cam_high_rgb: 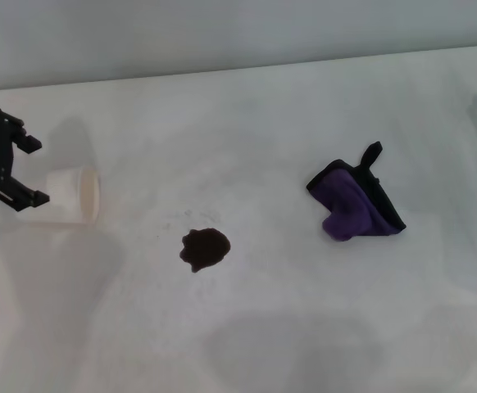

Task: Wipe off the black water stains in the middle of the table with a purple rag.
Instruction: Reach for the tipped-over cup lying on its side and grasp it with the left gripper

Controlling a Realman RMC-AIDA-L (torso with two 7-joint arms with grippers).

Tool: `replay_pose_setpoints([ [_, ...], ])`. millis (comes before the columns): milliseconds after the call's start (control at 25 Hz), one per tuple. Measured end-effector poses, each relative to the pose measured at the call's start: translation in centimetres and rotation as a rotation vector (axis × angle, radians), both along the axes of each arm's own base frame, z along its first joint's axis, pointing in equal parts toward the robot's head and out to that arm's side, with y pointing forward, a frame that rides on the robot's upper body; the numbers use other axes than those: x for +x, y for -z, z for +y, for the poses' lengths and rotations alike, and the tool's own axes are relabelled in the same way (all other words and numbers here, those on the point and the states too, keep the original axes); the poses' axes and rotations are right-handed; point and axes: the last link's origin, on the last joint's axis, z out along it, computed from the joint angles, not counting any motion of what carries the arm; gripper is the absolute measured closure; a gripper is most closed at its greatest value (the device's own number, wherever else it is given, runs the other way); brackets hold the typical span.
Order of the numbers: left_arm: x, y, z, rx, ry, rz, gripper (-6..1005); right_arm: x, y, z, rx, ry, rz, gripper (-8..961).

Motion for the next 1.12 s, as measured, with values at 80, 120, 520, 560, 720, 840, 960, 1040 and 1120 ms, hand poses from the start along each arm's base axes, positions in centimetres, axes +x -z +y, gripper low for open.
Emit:
replay_pose_setpoints([
  [80,-0.3,0.3,0.1,-0.009,0.005,0.024,137,-0.1,0.0,0.1,0.001,-0.004,0.003,84],
  [120,-0.4,0.5,0.2,-0.010,0.008,0.037,137,-0.2,0.0,0.3,0.001,-0.007,0.003,84],
  [520,-2.0,3.0,0.7,-0.011,0.037,0.060,137,-0.6,0.0,0.7,0.002,-0.020,0.002,84],
  [560,-2.1,3.1,0.7,-0.010,0.039,0.061,137,-0.7,0.0,0.7,0.003,-0.021,0.002,84],
  [720,-2.6,4.2,1.0,-0.002,0.061,0.071,137,-0.8,0.0,0.8,0.001,-0.028,0.001,85],
  [840,-3.0,4.8,1.2,0.015,0.069,0.068,137,-0.8,0.1,0.7,-0.001,-0.028,0.001,85],
  [960,-3.5,5.5,1.2,0.028,0.073,0.061,137,-0.7,0.1,0.6,-0.001,-0.025,0.001,85],
  [1040,-3.9,6.0,1.1,0.032,0.073,0.059,137,-0.7,0.1,0.6,-0.001,-0.024,0.000,85],
  [1120,-4.2,6.2,1.1,0.042,0.069,0.050,137,-0.7,0.0,0.6,0.000,-0.024,0.000,84],
])
